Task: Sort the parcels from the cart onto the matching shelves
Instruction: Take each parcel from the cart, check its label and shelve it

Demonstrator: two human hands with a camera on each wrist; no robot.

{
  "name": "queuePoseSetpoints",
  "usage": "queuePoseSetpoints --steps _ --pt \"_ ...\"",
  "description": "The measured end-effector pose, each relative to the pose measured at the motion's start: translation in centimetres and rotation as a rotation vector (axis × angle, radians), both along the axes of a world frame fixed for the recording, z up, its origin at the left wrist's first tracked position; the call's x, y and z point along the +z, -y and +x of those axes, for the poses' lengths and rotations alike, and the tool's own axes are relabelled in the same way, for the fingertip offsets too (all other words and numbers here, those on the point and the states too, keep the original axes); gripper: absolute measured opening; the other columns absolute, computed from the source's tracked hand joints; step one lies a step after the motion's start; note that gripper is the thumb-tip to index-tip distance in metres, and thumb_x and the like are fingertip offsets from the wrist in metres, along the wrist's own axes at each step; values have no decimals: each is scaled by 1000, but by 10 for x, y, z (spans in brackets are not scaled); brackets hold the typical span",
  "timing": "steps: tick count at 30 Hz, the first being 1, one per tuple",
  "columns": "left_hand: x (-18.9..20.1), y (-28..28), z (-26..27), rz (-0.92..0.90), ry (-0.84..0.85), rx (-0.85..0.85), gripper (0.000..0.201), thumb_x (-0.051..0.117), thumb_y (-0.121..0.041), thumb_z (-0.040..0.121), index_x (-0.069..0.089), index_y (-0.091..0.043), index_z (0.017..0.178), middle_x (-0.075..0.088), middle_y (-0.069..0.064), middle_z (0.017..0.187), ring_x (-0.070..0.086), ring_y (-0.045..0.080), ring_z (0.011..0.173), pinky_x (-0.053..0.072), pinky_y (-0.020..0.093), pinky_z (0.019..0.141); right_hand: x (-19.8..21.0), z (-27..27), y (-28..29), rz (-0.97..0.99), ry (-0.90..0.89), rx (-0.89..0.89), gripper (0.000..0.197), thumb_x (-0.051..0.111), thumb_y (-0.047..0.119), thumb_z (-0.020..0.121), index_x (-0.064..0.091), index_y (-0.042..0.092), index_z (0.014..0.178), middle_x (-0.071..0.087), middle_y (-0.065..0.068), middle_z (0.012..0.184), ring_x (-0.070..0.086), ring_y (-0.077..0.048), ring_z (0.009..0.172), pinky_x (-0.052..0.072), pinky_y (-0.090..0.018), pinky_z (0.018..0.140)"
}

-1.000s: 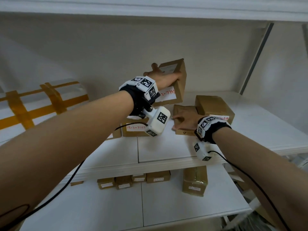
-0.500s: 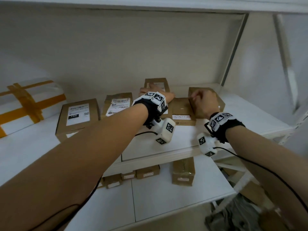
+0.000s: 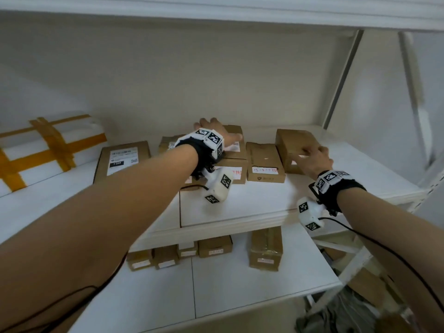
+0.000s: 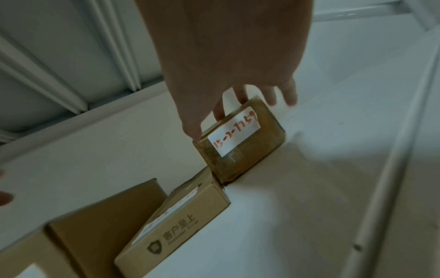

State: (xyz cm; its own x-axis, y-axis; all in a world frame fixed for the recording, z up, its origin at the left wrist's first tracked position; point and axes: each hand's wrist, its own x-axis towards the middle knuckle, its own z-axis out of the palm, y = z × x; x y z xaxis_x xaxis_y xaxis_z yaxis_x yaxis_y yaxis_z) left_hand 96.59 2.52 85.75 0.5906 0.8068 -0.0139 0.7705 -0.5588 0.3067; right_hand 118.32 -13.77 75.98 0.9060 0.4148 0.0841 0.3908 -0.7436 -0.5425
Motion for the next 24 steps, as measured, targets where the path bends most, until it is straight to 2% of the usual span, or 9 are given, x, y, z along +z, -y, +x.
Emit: queuePoseSetpoints --steps 3,6,8,10,12,14,16,21,24 --pt "12 -32 -34 31 61 115 86 52 -63 88 24 -10 150 23 18 155 24 41 142 31 50 109 -7 -1 -7 44 -19 29 70 64 57 85 49 21 143 30 -13 154 38 -45 135 37 -55 112" --pt "9 -58 -77 -15 17 245 97 51 -72 84 19 -11 152 22 21 157 31 44 139 35 53 107 -9 -5 -17 54 -28 41 68 64 55 85 47 19 141 30 -14 152 39 -46 133 37 -53 111" --pt "-2 -66 -101 -205 -10 282 101 53 -77 80 26 -9 150 39 27 149 49 36 131 47 45 96 -10 -11 -24 55 -17 31 65 62 51 88 45 16 140 28 -14 153 35 -46 135 36 -51 109" --pt "-11 -60 -116 -409 -57 227 87 52 -73 82 43 -8 138 60 28 129 64 21 115 51 31 84 -11 -17 -32 59 -6 10 65 61 50 88 44 14 139 26 -14 154 31 -46 135 35 -50 106" --pt "-18 -55 -120 -456 -125 196 90 49 -70 84 31 -13 151 38 21 153 41 25 140 36 36 106 -13 -22 -41 67 -1 8 64 61 51 88 43 12 136 26 -14 153 29 -46 135 34 -50 105" --pt "-19 -52 -118 -418 -128 190 99 57 -68 83 17 -16 157 19 15 163 23 31 148 22 42 117 -15 -26 -48 81 10 6 63 60 51 88 43 12 134 27 -13 151 28 -45 134 33 -50 103" --pt "-18 -56 -112 -450 -138 172 107 65 -67 77 16 -16 157 20 14 163 24 32 148 23 44 117 -17 -28 -57 88 22 -3 62 59 52 89 42 11 131 27 -13 149 27 -45 133 34 -49 101" --pt "-17 -75 -94 -440 -185 105 98 62 -63 83 18 -15 156 19 13 163 21 31 149 20 44 119 -20 -15 -74 103 31 -13 56 58 48 90 43 10 128 31 -12 146 29 -45 130 35 -49 99" --pt "-25 -94 -87 -425 -182 106 110 67 -73 71 20 -20 156 22 12 162 24 33 148 22 49 119 -21 -4 -85 87 20 -12 57 57 48 91 43 10 131 30 -12 148 29 -45 130 34 -51 104"
